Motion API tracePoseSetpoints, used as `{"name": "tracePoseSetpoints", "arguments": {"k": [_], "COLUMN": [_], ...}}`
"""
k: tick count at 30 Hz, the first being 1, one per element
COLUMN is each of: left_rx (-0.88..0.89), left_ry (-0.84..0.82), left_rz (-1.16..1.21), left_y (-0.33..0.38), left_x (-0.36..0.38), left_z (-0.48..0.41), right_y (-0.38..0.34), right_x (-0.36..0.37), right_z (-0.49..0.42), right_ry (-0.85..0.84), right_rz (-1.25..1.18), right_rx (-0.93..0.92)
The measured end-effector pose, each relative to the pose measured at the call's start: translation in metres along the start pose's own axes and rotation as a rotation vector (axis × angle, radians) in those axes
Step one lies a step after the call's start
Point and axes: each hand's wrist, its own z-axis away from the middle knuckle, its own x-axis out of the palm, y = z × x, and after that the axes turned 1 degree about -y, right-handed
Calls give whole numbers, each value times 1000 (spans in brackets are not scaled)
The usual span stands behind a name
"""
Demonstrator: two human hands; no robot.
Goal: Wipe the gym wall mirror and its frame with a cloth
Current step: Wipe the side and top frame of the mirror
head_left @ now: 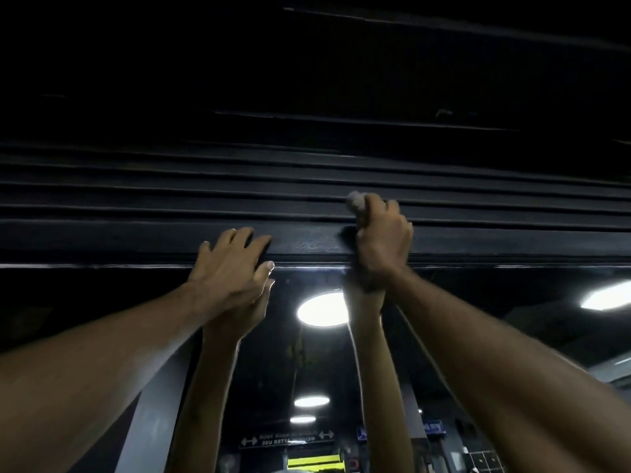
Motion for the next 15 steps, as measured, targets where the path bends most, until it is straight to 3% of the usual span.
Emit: {"name": "tracePoseSetpoints", "arguments": {"k": [2,6,8,10,13,15], "left_rx": [-8,22,61,98,118,114], "left_ry": [-12,-19,-32,-35,-50,-83], "left_rz": [-29,-52,-75,-100,-103,-107], "left_y": [-19,-36,-44,-54,-67,-68], "left_x": [-1,-1,-2,-5,-6,0], "left_z": [2,11,15,19,27,32], "right_y": [-13,-51,-50,-32,-11,-21], "right_x": [6,13,17,13,5,8], "right_z": [-3,34,49,57,69,81], "right_ry": [-132,-271,-274,-176,-76,-55], "right_rz": [-109,-148,-78,-40,-106,-126], "right_rx": [31,-499,-607,-538,-184,-115]}}
